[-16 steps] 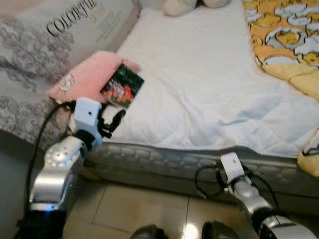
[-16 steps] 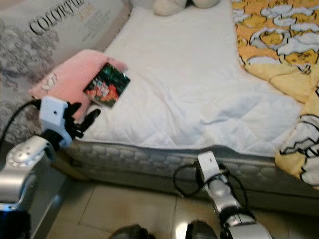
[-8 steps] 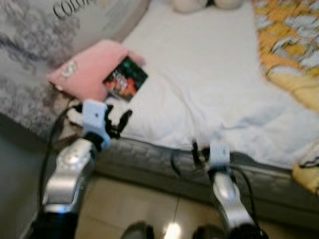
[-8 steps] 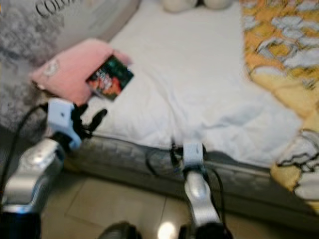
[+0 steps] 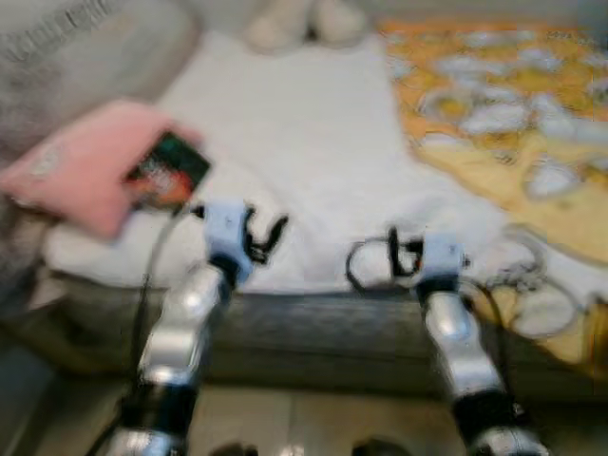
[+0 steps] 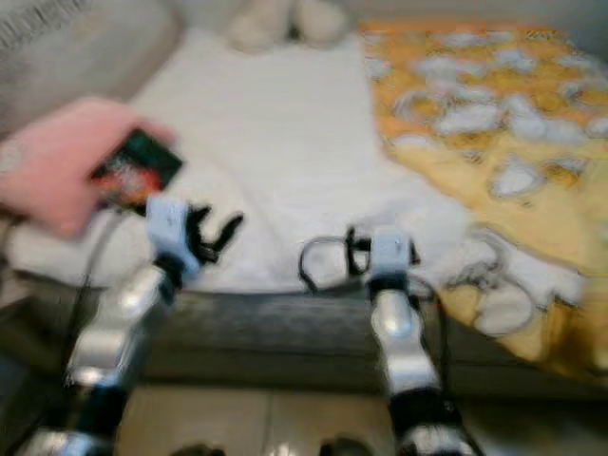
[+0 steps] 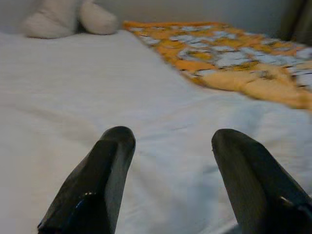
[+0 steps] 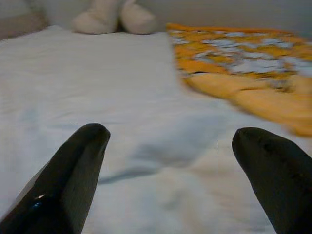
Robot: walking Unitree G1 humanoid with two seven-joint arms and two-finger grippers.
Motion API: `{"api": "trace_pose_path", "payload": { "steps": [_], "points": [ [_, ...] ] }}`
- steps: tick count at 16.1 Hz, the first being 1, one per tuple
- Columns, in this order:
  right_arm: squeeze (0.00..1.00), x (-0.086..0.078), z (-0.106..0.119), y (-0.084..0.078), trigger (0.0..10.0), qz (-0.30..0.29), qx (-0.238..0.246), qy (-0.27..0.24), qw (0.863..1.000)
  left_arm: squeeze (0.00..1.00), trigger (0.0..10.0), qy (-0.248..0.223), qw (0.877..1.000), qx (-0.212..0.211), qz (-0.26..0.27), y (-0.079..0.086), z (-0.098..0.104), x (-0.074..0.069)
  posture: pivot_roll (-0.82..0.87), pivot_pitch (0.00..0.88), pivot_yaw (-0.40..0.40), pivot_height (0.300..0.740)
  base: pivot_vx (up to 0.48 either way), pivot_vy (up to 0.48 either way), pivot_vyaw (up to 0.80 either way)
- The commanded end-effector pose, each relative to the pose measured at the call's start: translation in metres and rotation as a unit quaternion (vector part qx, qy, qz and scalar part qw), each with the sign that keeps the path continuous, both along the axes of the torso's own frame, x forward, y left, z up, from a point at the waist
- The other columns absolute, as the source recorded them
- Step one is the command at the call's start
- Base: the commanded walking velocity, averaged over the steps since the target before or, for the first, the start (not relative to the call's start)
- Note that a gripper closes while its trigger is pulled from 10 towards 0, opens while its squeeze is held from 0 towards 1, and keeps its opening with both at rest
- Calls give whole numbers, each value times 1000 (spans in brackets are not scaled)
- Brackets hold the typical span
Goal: Clean up the room
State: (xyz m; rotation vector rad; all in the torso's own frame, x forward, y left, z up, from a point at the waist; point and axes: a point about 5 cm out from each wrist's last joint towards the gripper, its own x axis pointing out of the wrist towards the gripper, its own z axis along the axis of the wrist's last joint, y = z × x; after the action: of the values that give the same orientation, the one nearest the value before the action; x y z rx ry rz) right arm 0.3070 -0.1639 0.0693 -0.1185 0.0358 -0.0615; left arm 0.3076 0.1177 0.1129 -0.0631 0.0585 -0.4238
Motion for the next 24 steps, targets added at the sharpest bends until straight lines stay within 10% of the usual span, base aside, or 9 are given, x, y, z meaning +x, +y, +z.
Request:
{"api": "trace_pose_path", "payload": {
  "steps": [1, 8, 24],
  "points": [
    [0, 10, 11, 9, 10000, 7, 11, -13, 1000, 0, 10000, -4, 1000, 20, 24, 16, -1, 4, -100, 0, 47, 703, 0, 0, 0],
    [0, 17, 20, 37, 10000, 64, 9, -30, 997, 0, 10000, -8, 998, -2, 68, 24, -2, 7, -59, 0, 44, 703, 0, 0, -235],
    [0, 28, 6, 45, 10000, 103, 4, 38, 994, 0, 10000, -11, 998, 12, 63, 25, 9, -3, 2, 1, 92, 703, 354, 0, -127]
  ]
}}
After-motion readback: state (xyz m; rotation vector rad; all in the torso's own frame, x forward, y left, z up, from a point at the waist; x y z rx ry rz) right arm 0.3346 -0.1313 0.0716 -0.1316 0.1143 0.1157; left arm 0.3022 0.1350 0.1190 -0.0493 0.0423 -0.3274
